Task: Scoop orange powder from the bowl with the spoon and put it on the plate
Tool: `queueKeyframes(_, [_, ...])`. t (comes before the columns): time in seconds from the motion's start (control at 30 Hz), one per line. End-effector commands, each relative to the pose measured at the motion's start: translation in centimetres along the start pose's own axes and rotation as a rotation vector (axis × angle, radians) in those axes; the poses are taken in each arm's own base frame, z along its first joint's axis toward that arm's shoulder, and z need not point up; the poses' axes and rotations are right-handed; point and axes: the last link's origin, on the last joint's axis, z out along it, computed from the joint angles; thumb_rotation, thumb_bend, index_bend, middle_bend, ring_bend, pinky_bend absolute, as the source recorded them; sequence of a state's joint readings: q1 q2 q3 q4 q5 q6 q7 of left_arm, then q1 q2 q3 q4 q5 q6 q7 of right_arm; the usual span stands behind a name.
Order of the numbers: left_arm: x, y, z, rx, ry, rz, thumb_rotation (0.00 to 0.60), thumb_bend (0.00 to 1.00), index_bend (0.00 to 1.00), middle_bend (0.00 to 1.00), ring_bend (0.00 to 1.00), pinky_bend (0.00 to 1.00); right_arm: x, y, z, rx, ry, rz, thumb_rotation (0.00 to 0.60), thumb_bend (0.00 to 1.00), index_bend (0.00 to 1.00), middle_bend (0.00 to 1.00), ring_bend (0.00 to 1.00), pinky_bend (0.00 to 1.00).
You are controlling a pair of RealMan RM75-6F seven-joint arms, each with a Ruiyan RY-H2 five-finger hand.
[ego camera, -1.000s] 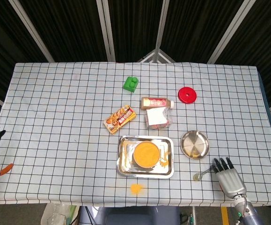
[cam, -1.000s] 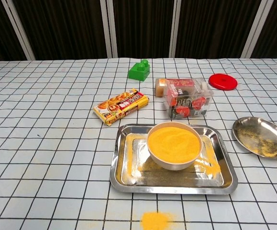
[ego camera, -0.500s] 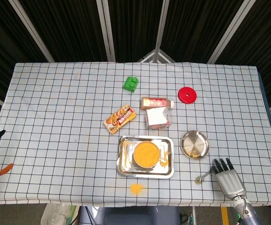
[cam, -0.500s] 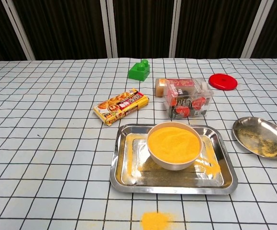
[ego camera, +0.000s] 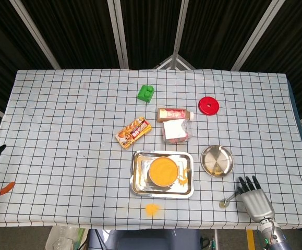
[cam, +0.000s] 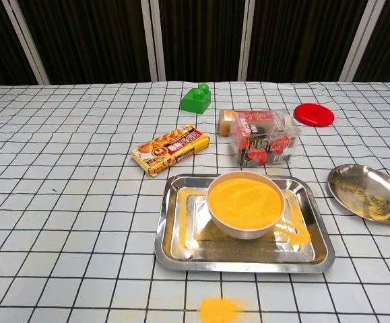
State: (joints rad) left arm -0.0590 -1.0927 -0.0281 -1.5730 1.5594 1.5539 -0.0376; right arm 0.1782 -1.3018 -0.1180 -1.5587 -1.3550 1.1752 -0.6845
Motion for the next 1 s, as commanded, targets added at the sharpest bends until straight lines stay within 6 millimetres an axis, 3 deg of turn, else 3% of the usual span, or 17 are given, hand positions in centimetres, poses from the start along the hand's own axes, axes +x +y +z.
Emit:
queueKeyframes(0.03, [0.0, 0.0, 0.0, 0.000, 0.000, 0.000, 0.600, 0.00, 0.00, 0.00, 0.00, 0.00, 0.0, 0.0, 0.0, -0.001, 0.006, 0.001, 0.600, 0.44, 0.28, 0.08, 0.00, 0.00])
queueKeyframes(0.2, [0.0, 0.0, 0.0, 0.000, 0.001, 0.000, 0.600, 0.00, 0.00, 0.00, 0.00, 0.00, 0.4, -0.3, 0.1, 0.018, 0.044, 0.024, 0.600, 0.44, 0.29, 0.11, 0.00, 0.00])
queueKeyframes(0.37, [0.0, 0.0, 0.0, 0.001, -0.001, 0.001, 0.600, 0.00, 0.00, 0.00, 0.00, 0.00, 0.9, -0.8, 0.4, 0.059, 0.111, 0.068, 0.600, 0.44, 0.34, 0.22, 0.00, 0.00])
queueKeyframes(0.67, [-0.1, 0.0, 0.1, 0.003, -0.005, 0.002, 0.600, 0.00, 0.00, 0.00, 0.00, 0.00, 0.4, -0.9, 1.4, 0.080, 0.141, 0.089, 0.600, 0.45, 0.40, 0.32, 0.01, 0.00])
queueKeyframes(1.0, [-0.1, 0.1, 0.1, 0.004, -0.007, 0.001, 0.600, 0.00, 0.00, 0.00, 0.00, 0.00, -0.4, -0.3, 2.0, 0.048, 0.118, 0.083, 0.600, 0.44, 0.42, 0.34, 0.03, 0.00])
